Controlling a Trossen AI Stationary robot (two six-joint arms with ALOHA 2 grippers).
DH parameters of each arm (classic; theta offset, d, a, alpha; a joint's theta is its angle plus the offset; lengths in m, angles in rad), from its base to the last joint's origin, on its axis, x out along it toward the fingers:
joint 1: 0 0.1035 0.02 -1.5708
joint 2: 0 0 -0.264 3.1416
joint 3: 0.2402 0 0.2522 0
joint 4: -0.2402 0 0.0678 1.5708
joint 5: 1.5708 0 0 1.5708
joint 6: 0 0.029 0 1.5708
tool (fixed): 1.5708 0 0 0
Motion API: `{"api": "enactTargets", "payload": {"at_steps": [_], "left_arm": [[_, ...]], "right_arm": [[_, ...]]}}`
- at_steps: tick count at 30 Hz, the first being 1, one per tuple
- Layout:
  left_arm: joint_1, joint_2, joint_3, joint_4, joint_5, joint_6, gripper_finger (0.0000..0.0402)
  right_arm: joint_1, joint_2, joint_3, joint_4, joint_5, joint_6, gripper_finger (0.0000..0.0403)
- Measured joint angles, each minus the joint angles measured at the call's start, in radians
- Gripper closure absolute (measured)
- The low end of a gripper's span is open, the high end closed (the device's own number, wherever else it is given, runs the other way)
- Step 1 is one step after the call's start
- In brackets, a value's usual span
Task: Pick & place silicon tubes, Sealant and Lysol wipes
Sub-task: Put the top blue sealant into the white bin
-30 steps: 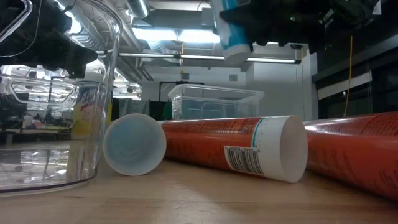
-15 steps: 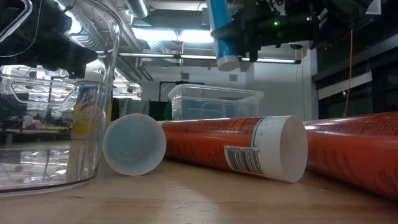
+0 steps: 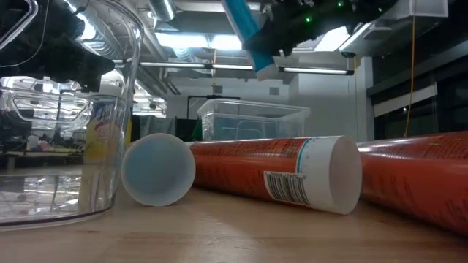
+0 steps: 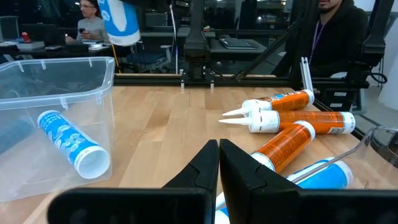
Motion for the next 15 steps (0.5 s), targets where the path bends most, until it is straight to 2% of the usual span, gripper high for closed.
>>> {"api": "enactTargets", "payload": {"at_steps": [3,8,15], "left_arm": [[0.0,0.0,0.0,0.0,0.0,0.0,0.0392],[0.0,0.0,0.0,0.0,0.0,0.0,0.0391],[0.0,0.0,0.0,0.0,0.0,0.0,0.0391]], "right_arm": [[-0.033,0.007,0.087,-0.188,-0.052,-0.11,0.0186],[-0.089,0.049,0.235,-0.49,-0.049,-0.274,0.0186],[-0.145,0.161,0.381,-0.686,-0.04,-0.471,0.0186]]}}
